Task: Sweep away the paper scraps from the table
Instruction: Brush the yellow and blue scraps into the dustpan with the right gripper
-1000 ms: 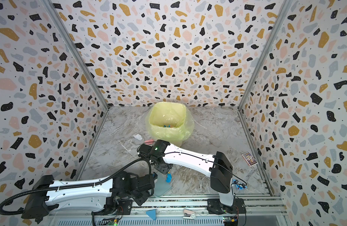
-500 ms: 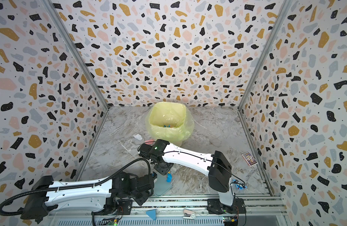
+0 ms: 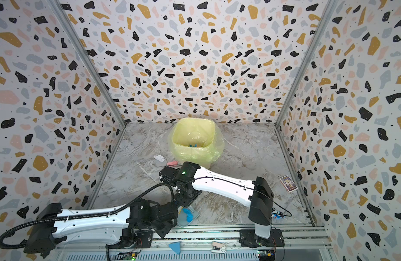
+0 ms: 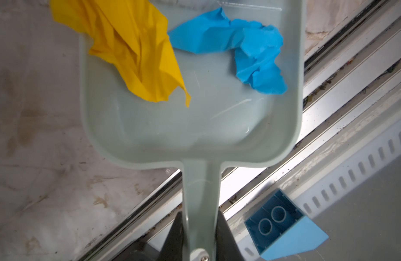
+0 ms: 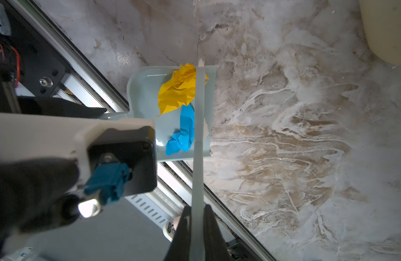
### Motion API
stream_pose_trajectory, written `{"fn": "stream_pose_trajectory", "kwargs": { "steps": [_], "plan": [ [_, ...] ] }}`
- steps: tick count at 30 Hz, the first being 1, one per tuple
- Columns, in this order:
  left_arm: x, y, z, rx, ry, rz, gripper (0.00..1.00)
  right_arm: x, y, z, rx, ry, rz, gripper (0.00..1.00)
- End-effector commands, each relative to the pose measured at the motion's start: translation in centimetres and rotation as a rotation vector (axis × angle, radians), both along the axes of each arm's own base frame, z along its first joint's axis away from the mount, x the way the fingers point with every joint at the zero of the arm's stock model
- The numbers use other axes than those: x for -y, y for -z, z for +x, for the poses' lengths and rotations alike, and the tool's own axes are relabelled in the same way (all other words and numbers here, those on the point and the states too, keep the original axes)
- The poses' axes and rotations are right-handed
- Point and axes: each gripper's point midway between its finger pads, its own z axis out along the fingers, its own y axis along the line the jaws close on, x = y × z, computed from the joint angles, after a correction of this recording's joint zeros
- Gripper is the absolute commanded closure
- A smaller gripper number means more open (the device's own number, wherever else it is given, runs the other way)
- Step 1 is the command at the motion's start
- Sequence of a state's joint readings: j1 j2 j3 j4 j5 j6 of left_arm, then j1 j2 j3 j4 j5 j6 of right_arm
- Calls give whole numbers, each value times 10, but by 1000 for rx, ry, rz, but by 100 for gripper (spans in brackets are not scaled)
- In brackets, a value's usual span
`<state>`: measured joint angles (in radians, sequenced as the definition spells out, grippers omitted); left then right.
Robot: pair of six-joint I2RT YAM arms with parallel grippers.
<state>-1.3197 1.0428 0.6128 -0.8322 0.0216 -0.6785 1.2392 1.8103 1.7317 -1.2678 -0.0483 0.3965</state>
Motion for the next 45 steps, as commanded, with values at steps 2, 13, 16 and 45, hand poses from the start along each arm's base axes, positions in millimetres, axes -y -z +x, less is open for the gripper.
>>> {"fn": "stream_pose_trajectory", "kwargs": {
  "steps": [2, 13, 16, 45],
  "plan": [
    [0, 3, -1, -2, -4, -7, 91, 21, -24, 15, 75, 93, 12, 100],
    [0, 5, -3, -11, -1, -7, 91, 14, -14, 41, 174, 83, -17, 100],
    [0, 5, -2, -9, -3, -8, 91, 2, -8, 34, 158, 19, -14, 100],
    [1, 4, 1, 11, -25, -28, 91, 28, -28, 10, 115, 61, 31, 100]
  ]
}}
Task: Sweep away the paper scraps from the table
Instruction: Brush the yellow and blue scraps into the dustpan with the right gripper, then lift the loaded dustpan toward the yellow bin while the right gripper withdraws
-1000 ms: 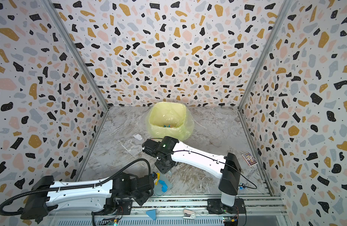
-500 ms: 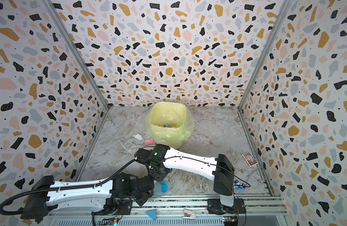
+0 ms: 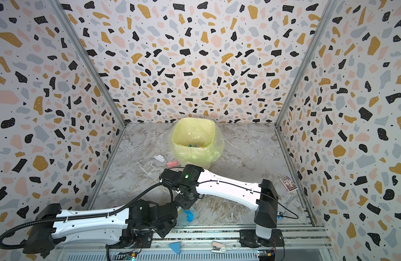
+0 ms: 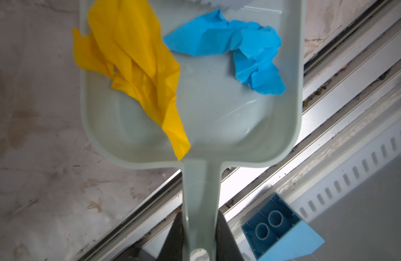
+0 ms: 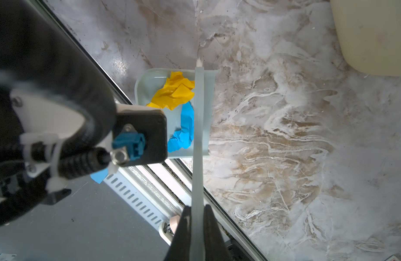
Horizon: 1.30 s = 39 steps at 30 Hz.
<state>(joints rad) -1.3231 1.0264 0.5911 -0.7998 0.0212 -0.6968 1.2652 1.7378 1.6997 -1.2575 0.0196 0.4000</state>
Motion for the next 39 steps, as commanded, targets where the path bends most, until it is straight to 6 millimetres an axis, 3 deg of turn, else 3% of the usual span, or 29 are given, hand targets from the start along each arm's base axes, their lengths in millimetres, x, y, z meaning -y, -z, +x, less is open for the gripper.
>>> {"fn": "stream_pose_trajectory", "kwargs": {
  "steps": [1, 10, 18, 27, 33, 39],
  "plan": [
    [-1, 1, 2, 13, -12, -3, 91, 22, -15, 15, 42, 92, 14, 100],
    [10, -15, 16, 93, -36, -96, 92, 40, -33, 39, 104, 212, 111, 100],
    [13, -45, 32, 198, -80, -180, 93, 62, -47, 47, 114, 328, 261, 100],
    [-2, -102, 62, 391, -134, -184, 94, 94, -60, 44, 114, 474, 408, 100],
    [-13, -140, 73, 476, -158, -182, 94, 115, -52, 38, 72, 540, 499, 100],
    [-22, -167, 77, 513, -164, -172, 94, 136, -41, 36, 41, 603, 555, 100]
  ]
}}
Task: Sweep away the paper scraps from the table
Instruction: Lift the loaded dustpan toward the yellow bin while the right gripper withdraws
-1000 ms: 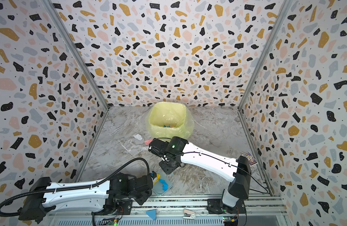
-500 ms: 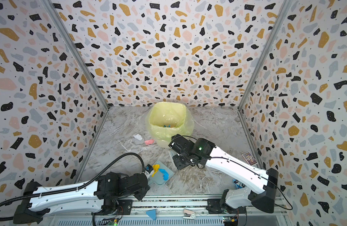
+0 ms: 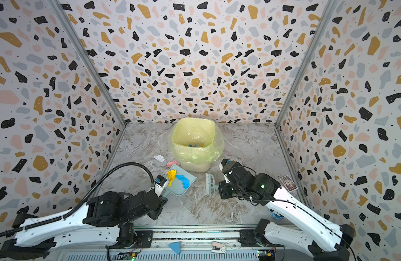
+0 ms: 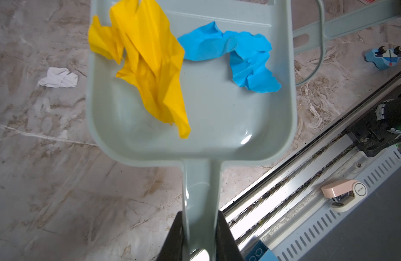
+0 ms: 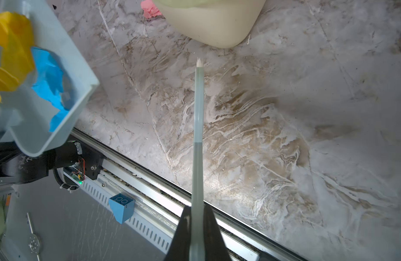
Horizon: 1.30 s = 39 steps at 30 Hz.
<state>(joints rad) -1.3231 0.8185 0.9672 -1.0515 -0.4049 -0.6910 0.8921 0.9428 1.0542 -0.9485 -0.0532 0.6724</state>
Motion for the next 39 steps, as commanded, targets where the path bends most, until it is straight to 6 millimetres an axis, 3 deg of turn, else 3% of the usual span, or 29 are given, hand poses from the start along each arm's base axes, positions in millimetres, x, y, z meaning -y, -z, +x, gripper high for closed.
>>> {"fn": "stream_pose_trajectory", "kwargs": {
  "steps": [1, 10, 17, 23, 30, 35, 39],
  "plan": [
    [-15, -16, 6, 54, -16, 52, 94, 0, -6, -2, -7, 12, 79, 100],
    [-27, -74, 21, 155, -76, 44, 96, 5, 10, -5, -44, 24, 128, 100],
    [-32, -103, 43, 187, -98, 132, 97, 5, 15, -6, -55, 22, 152, 100],
    [-36, -116, 78, 146, -112, 150, 97, 4, 16, -5, -50, 12, 169, 100],
    [-26, -133, 121, 178, -153, 156, 97, 8, 11, -3, -30, 20, 195, 100],
    [-31, -135, 156, 187, -192, 113, 97, 10, 15, -3, -42, 21, 217, 100],
    [-21, -137, 180, 208, -172, 158, 97, 12, 19, -3, -63, 26, 226, 100]
  ]
}}
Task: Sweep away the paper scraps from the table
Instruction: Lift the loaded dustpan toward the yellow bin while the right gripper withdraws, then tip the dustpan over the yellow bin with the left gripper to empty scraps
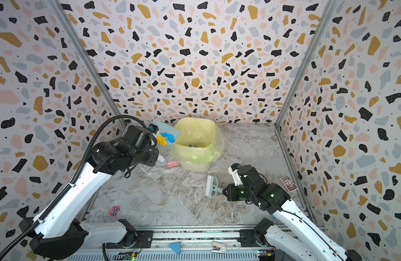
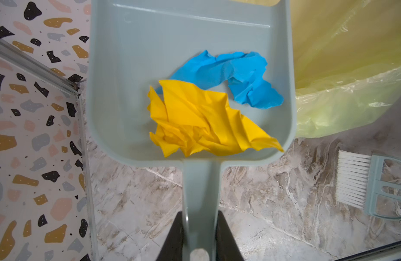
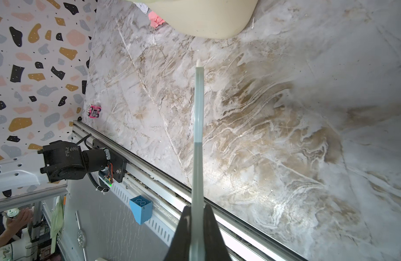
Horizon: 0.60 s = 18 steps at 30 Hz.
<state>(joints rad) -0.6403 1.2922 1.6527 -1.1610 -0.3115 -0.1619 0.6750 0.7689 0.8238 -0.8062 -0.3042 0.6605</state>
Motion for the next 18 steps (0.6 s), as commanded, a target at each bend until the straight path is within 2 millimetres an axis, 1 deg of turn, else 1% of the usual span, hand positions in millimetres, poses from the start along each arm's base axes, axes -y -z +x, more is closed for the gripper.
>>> {"fn": "stream_pose_trajectory", "kwargs": {
  "steps": [1, 5, 8, 12, 18],
  "plan": [
    [20, -21, 24, 75, 70, -14, 97, -2, -6, -1, 12, -22, 33, 100],
    [30, -21, 40, 82, 104, 30, 96, 2, -4, -1, -6, -13, 33, 100],
    [37, -16, 47, 72, 136, 62, 97, 3, -4, 0, -21, -10, 31, 100],
    [35, -8, 56, 66, 152, 151, 97, 4, -3, 2, -44, -16, 26, 100],
    [31, -6, 73, 86, 187, 294, 98, 3, 0, 6, -75, -43, 5, 100]
  ]
}}
